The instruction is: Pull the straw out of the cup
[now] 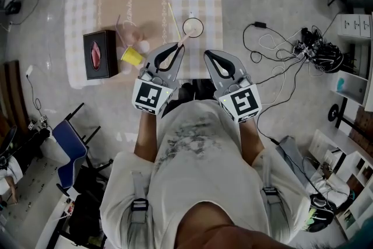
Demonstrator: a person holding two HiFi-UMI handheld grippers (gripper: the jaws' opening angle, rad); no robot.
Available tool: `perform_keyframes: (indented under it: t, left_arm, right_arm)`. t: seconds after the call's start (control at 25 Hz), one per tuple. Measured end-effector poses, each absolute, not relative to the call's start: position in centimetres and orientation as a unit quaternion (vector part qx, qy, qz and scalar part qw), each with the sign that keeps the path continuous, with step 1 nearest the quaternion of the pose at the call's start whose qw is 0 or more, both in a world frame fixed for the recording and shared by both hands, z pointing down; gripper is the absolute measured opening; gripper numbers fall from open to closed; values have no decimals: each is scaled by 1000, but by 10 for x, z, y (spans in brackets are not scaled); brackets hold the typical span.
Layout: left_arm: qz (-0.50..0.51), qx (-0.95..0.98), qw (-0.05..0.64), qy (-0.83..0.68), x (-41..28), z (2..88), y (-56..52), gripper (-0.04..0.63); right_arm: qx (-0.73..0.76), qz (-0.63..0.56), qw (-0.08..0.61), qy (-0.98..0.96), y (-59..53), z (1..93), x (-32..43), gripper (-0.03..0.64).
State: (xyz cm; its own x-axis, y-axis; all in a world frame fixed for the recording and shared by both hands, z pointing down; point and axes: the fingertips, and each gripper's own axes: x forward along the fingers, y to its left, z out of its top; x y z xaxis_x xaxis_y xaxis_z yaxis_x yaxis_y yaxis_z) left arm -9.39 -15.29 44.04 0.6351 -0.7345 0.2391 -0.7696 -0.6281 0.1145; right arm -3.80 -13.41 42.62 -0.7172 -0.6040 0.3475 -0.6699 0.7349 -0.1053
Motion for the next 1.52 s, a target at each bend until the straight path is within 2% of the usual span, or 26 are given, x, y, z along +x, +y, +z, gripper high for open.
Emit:
perform_keyframes:
  t: [0.32,1.52]
  left_arm:
    - [84,894,117,-425,-103,444,-129,28]
    - [38,895,89,-435,-116,417,-79,28]
  right_arm:
    - [341,114,140,-922,-120,425,-43,9]
    - [337,129,123,-925,-78,423,-48,8]
